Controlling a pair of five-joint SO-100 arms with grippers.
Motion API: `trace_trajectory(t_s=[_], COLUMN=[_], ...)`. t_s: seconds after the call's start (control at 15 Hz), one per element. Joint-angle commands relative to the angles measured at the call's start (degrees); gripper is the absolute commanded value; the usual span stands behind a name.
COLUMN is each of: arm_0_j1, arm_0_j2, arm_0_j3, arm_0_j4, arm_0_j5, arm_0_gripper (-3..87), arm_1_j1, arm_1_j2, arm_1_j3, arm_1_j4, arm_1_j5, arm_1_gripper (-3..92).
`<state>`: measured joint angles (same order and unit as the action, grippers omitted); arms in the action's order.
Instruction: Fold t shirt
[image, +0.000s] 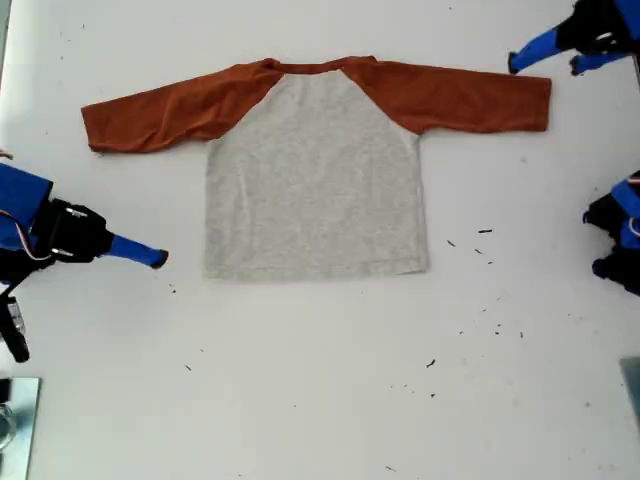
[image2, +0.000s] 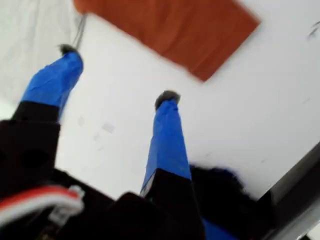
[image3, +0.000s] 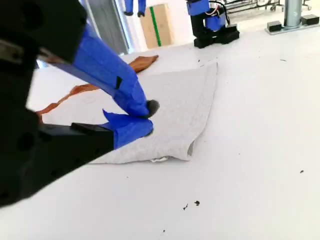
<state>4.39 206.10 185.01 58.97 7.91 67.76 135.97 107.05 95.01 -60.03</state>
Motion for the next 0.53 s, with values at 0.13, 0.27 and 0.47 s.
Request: trace_trajectory(t_s=[0.13, 0.27, 0.47], arm_0_j1=[0.6, 0.0, -1.1], arm_0_j2=[0.4, 0.4, 0.4], arm_0_j3=[0.4, 0.4, 0.5], arm_0_j4=[-1.2, -0.2, 0.1], arm_0_j5=[0.5, 0.0, 0.0], arm_0_gripper=[-0.3, -0.3, -0.3], arm_1_j1=[14.4, 15.9, 14.8], arm_1_j2=[-2.0, -9.0, -13.1], arm_1_j3=[29.4, 35.0, 36.1], arm_1_j4=[-33.6, -44.4, -49.5], arm_1_j5=[-11.4, -13.7, -14.8], arm_1_gripper=[31.9, 31.0, 5.6])
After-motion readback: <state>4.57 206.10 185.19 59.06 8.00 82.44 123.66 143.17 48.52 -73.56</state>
